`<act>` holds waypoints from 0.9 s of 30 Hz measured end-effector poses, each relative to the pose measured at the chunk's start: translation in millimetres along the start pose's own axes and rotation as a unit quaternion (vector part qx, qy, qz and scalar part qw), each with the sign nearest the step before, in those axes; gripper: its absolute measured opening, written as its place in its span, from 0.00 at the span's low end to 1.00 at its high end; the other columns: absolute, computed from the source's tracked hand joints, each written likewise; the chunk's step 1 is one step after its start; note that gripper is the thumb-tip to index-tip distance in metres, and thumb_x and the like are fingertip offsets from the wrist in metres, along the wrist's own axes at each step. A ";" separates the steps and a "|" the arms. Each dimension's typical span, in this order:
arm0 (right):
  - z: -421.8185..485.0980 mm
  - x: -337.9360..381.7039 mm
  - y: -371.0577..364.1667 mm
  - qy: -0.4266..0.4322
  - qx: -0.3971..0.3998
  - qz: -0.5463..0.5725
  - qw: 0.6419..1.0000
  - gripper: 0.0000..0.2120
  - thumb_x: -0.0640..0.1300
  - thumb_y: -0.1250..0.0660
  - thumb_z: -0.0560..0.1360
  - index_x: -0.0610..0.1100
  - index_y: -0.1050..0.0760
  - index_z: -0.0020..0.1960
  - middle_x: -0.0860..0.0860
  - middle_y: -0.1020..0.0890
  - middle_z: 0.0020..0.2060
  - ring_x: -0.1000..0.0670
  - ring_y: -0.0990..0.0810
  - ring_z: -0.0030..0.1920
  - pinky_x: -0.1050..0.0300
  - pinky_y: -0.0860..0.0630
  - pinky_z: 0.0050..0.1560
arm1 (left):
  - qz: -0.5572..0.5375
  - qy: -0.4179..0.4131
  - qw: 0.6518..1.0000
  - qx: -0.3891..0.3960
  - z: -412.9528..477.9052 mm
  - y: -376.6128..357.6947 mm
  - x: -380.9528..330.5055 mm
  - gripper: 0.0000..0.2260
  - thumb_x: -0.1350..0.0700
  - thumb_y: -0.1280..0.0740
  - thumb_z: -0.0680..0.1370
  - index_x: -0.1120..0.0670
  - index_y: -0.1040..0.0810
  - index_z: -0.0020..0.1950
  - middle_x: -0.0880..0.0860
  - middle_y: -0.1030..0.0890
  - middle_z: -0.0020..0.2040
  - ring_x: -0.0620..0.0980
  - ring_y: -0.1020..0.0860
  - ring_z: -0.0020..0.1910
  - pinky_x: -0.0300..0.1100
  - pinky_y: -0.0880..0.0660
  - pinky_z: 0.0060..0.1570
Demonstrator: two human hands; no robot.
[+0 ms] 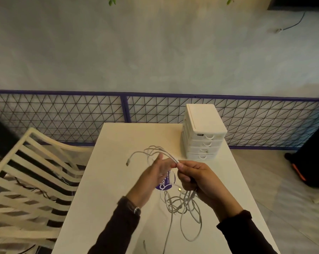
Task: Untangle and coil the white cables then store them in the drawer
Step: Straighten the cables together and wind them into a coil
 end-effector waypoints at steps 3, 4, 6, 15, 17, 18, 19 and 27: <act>2.8 -1.2 -6.6 0.014 -0.008 -0.043 0.999 0.14 0.41 0.37 0.76 0.28 0.25 0.47 0.50 0.34 0.24 0.56 0.39 0.23 0.66 0.41 0.24 | -0.046 -0.011 0.999 -0.001 -6.5 -25.8 -6.6 0.21 0.41 0.50 0.78 0.48 0.23 0.59 0.49 0.19 0.57 0.45 0.24 0.62 0.43 0.33 0.68; 3.7 -1.3 -6.3 0.018 -0.018 -0.052 0.998 0.15 0.41 0.38 0.77 0.26 0.27 0.49 0.50 0.34 0.23 0.56 0.39 0.23 0.66 0.41 0.24 | -0.042 -0.024 0.999 -0.015 -7.0 -27.8 -9.6 0.21 0.43 0.51 0.80 0.48 0.22 0.58 0.50 0.18 0.56 0.45 0.23 0.60 0.42 0.30 0.65; 2.4 1.4 -5.4 0.029 -0.034 -0.074 0.996 0.14 0.40 0.39 0.78 0.28 0.25 0.51 0.50 0.32 0.23 0.55 0.37 0.23 0.65 0.40 0.24 | -0.028 -0.054 0.996 -0.061 -6.3 -24.1 -13.3 0.21 0.46 0.51 0.81 0.49 0.20 0.57 0.51 0.17 0.51 0.44 0.20 0.55 0.39 0.26 0.57; -5.5 4.4 26.6 0.042 -0.124 -0.272 0.953 0.09 0.49 0.32 0.73 0.43 0.18 0.42 0.48 0.14 0.36 0.53 0.17 0.37 0.66 0.24 0.42 | -0.115 -0.091 0.982 -0.121 -11.2 4.9 -29.7 0.25 0.50 0.53 0.83 0.56 0.17 0.49 0.53 0.14 0.45 0.46 0.17 0.45 0.34 0.23 0.40; -16.1 5.7 47.5 0.069 -0.180 -0.234 0.953 0.09 0.50 0.37 0.75 0.48 0.19 0.44 0.52 0.14 0.38 0.53 0.16 0.42 0.64 0.25 0.45 | -0.188 -0.105 0.970 -0.113 -9.1 16.8 -37.1 0.24 0.51 0.52 0.82 0.60 0.19 0.48 0.57 0.15 0.50 0.50 0.18 0.53 0.41 0.24 0.52; -23.9 9.0 57.9 0.095 -0.217 -0.221 0.946 0.11 0.53 0.37 0.75 0.48 0.20 0.45 0.52 0.14 0.39 0.53 0.16 0.43 0.64 0.25 0.45 | -0.218 -0.110 0.964 -0.107 -9.0 20.7 -40.0 0.23 0.51 0.51 0.82 0.60 0.20 0.46 0.59 0.16 0.52 0.53 0.19 0.56 0.45 0.26 0.58; -32.7 12.1 66.4 0.122 -0.253 -0.215 0.935 0.13 0.55 0.37 0.74 0.48 0.20 0.44 0.51 0.14 0.39 0.54 0.17 0.42 0.65 0.25 0.45 | -0.244 -0.113 0.958 -0.101 -8.9 23.2 -41.9 0.22 0.52 0.51 0.82 0.59 0.21 0.44 0.60 0.16 0.52 0.55 0.20 0.56 0.47 0.27 0.60; -52.1 -51.7 55.2 0.017 -0.273 -0.186 0.944 0.14 0.31 0.37 0.73 0.38 0.28 0.29 0.46 0.24 0.23 0.51 0.27 0.24 0.65 0.29 0.29 | -0.338 -0.146 0.926 -0.085 -9.5 27.7 -62.3 0.19 0.50 0.52 0.82 0.55 0.33 0.36 0.57 0.16 0.51 0.52 0.18 0.52 0.47 0.29 0.62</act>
Point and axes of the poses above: each hand's wrist, its own z-axis towards the middle knuckle, its own y-axis out of the back of the hand, x = y × z, the point moved 10 cm from there along z, towards the middle knuckle
